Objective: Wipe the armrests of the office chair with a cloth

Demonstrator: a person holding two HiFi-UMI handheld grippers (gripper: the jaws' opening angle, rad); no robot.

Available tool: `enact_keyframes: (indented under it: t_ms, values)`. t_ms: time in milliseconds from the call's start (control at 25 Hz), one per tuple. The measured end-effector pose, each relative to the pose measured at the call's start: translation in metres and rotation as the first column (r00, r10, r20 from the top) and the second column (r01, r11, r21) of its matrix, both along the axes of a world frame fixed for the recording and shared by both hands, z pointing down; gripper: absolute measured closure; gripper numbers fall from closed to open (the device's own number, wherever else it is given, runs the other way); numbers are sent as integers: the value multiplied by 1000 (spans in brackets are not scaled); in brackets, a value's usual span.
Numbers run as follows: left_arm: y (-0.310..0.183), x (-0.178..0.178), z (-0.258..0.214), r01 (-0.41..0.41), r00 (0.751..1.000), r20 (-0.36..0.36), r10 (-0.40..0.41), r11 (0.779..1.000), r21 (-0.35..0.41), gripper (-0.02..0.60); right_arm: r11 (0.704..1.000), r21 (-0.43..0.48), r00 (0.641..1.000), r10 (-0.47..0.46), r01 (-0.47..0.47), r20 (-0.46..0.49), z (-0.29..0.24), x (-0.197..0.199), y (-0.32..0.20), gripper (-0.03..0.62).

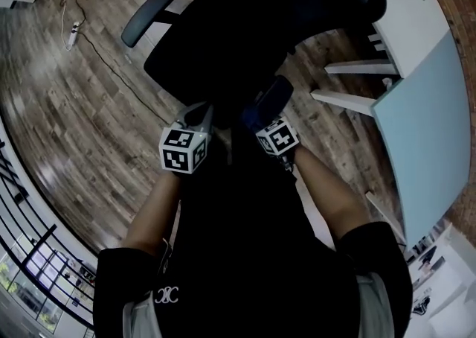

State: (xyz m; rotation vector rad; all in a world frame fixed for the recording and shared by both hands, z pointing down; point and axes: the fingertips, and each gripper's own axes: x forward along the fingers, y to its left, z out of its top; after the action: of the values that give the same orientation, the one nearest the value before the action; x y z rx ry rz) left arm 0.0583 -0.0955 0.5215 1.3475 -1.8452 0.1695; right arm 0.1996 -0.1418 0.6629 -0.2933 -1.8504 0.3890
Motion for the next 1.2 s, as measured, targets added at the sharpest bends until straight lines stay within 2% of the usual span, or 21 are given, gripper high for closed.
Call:
enact_keyframes:
  t_ms: [160, 320, 400, 520, 640, 760, 880, 960, 1000, 1080, 1200]
  values:
    - [1, -1, 4, 41, 999, -11, -41, 999, 0, 575, 998, -44, 999, -43, 42, -21, -6, -6, -14, 514]
    - [4, -7, 9, 92, 996, -12, -92, 996, -2, 575, 996, -5, 996, -87, 87, 6, -13, -25, -45, 514]
    - [4, -12, 9, 133, 991, -10, -133, 991, 8, 575, 989, 13, 988, -147, 146, 41, -20, -39, -63, 514]
    - [11, -20, 10, 193, 981, -10, -192, 981, 18, 575, 956, 74, 952, -290, 283, 100, -27, -64, -87, 516]
    - [23, -22, 15, 234, 972, -22, -234, 972, 13, 575, 905, 154, 900, -416, 396, 130, -32, -92, -107, 516]
    - [34, -21, 16, 262, 965, -34, -262, 965, 8, 575, 829, 148, 829, -554, 540, 82, -36, -114, -112, 516]
    - [44, -17, 17, 276, 960, -45, -276, 961, -4, 575, 744, 91, 747, -665, 662, 6, -35, -131, -103, 516]
    - [49, -13, 21, 274, 960, -49, -274, 962, -11, 575, 677, 33, 678, -734, 735, -36, -32, -135, -93, 516]
    - [52, -10, 22, 270, 961, -51, -270, 963, -14, 575, 630, -2, 629, -775, 776, -57, -30, -134, -86, 516]
    - [60, -6, 24, 262, 963, -56, -263, 965, -21, 575, 516, -63, 508, -855, 854, -103, -27, -128, -75, 516]
    - [72, -4, 31, 262, 963, -64, -263, 964, -37, 575, 352, -113, 331, -928, 929, -171, -15, -125, -66, 516]
